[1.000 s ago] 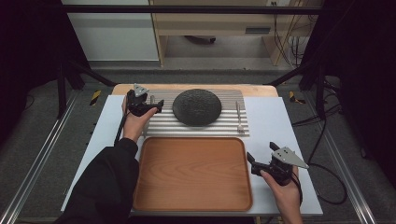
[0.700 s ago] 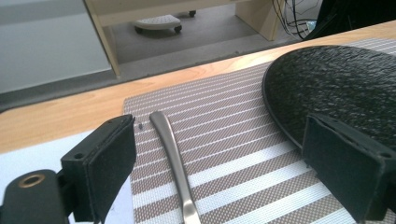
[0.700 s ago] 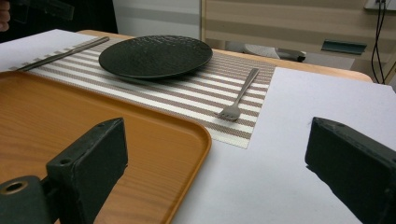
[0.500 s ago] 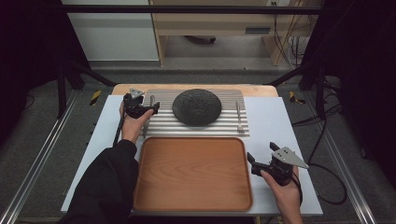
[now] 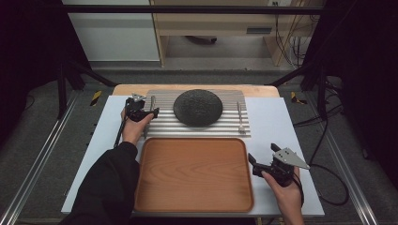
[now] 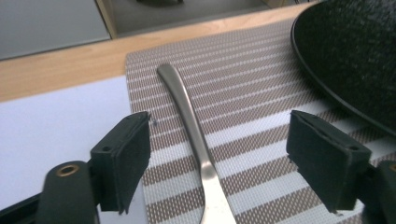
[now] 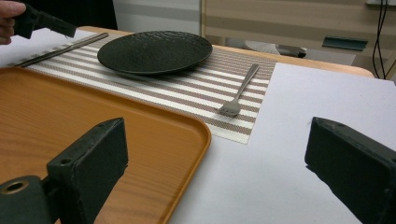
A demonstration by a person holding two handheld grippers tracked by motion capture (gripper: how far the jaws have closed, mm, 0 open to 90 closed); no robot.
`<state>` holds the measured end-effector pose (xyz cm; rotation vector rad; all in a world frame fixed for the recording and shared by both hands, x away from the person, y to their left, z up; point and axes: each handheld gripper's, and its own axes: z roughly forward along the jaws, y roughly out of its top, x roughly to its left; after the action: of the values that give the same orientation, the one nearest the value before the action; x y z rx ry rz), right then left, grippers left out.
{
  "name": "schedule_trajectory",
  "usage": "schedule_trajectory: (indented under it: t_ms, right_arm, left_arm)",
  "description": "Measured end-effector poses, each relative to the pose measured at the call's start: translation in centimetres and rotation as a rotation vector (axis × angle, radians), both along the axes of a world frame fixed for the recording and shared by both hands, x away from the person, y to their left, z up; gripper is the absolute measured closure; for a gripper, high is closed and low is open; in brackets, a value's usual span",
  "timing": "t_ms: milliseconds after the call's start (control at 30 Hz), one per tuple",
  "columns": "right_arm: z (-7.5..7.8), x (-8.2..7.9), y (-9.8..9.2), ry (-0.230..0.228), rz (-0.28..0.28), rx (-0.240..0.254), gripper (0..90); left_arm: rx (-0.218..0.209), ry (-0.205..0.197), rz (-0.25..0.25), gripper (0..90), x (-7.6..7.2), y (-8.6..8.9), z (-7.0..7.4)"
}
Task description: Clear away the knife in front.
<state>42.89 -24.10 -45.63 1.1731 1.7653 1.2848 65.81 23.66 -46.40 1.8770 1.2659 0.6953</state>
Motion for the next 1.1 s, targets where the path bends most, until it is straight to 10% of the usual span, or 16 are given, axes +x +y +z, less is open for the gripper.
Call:
schedule_trajectory:
  t_ms: [333,1100]
  right_arm:
    - [0.0,0.0,0.0,0.004,0.001,-0.001,6.1]
    - [-0.2,0.1,-0.1,0.011,0.005,-0.001,6.5]
  left_arm:
    - [0.0,0.044,0.022,45.0,-0.2,0.4,-0.8]
    - [0.017,0.062,0.058,56.3,0.1,0.3,-1.6]
